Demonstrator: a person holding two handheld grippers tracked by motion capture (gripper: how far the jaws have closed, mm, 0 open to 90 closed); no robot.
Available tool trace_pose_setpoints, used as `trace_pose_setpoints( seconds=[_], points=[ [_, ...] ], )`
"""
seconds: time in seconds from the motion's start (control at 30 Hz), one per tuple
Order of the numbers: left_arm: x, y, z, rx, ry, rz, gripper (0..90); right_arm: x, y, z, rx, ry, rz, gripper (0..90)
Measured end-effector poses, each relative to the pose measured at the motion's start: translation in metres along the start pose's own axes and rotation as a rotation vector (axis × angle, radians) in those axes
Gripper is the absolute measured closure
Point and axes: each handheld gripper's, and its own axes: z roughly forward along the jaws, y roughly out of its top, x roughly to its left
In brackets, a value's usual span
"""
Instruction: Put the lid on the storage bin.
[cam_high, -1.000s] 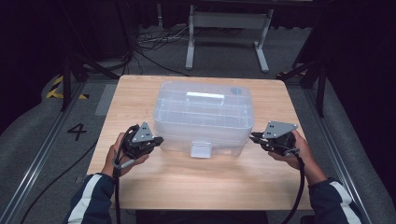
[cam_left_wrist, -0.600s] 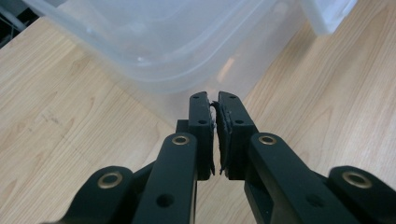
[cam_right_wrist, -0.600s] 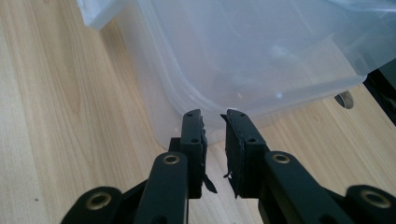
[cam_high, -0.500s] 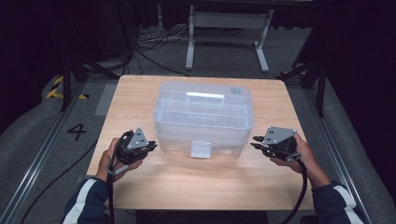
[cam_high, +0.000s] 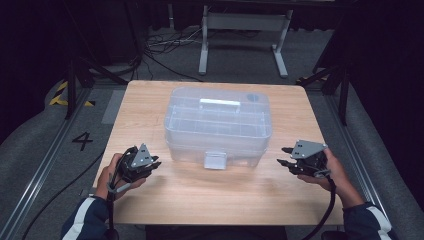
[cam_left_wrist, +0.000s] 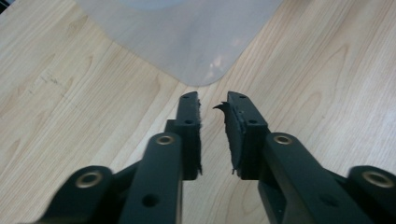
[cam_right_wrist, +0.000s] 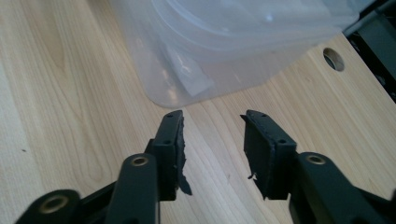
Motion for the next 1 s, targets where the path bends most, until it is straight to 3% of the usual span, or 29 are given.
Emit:
trace_pose_setpoints(
  seconds=[0.17,0.2,0.27,0.4,0.6,0.7,1.0],
  points=[
    [0.001,-0.007,0.001,0.024,0.022,-0.013,65.4,-0.003,-0.011,0.0,0.002,-0.014,0.035,51.8],
    [0.001,-0.01,0.001,0.03,0.024,-0.023,65.4,-0.003,-0.013,0.001,0.003,-0.012,0.041,50.9],
    [0.003,-0.018,0.0,0.049,0.017,-0.052,56.1,-0.004,-0.022,0.004,0.021,-0.01,0.051,45.6],
    [0.006,-0.029,-0.001,0.066,0.022,-0.093,46.1,-0.005,-0.035,0.006,0.03,-0.025,0.08,40.4],
    [0.007,-0.041,-0.006,0.053,0.031,-0.13,35.1,-0.006,-0.057,0.004,0.028,-0.041,0.127,37.0],
    [0.007,-0.048,-0.009,0.047,0.023,-0.129,28.5,-0.006,-0.072,0.003,0.024,-0.049,0.165,36.2],
    [0.01,-0.067,-0.016,0.053,0.018,-0.163,24.1,0.0,-0.108,0.009,0.022,-0.042,0.264,30.5]
  ],
)
